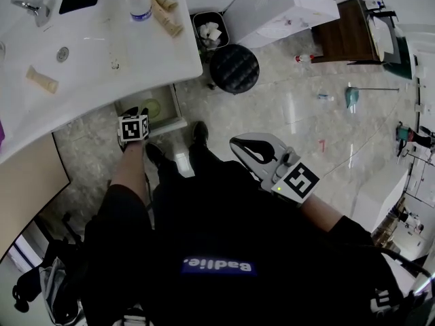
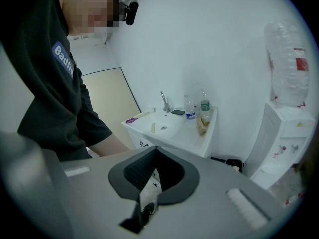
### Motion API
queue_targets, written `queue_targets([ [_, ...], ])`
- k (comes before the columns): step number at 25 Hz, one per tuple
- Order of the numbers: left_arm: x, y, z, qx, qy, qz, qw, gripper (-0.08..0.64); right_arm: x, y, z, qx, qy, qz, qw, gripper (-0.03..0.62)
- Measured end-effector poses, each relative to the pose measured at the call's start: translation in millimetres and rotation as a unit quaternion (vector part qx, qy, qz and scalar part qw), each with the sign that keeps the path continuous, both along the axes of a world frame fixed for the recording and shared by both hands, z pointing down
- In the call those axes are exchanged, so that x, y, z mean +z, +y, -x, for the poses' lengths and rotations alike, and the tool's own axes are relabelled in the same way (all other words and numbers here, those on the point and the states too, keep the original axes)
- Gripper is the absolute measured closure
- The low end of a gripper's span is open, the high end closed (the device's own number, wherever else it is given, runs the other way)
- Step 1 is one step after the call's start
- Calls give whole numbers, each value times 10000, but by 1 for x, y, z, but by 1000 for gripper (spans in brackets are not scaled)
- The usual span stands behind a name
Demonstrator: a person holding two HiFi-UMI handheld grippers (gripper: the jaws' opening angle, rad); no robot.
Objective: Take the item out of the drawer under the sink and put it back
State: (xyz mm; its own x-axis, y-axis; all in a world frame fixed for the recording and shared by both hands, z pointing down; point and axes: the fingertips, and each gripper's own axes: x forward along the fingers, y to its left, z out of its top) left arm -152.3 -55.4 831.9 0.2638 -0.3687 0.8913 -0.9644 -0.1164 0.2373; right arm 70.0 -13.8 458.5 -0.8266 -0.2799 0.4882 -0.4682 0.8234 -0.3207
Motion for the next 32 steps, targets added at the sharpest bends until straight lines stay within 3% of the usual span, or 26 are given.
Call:
queue_targets([
  [6, 30, 0, -2, 168, -148, 277, 9994, 442, 7, -4, -16, 125, 95, 129, 9998, 591],
  [13, 50, -5, -8, 460, -275, 342, 9980, 443, 19, -6, -29, 148, 202, 278, 9993, 591],
  [17, 53, -4, -5, 544, -512, 461, 9961, 529, 20, -8, -34, 144, 235, 251, 9993, 591],
  [21, 40, -5, -3, 699, -649, 395, 9947, 534, 15, -11, -36, 142, 161, 188, 9996, 591],
  [25, 23, 0, 4, 531, -614, 364, 9960, 535, 10, -11, -29, 100, 65, 120, 9999, 591],
  [32, -34, 4, -2, 703, -536, 22, 9961, 535, -15, -14, -11, 146, -415, -109, 9990, 591],
])
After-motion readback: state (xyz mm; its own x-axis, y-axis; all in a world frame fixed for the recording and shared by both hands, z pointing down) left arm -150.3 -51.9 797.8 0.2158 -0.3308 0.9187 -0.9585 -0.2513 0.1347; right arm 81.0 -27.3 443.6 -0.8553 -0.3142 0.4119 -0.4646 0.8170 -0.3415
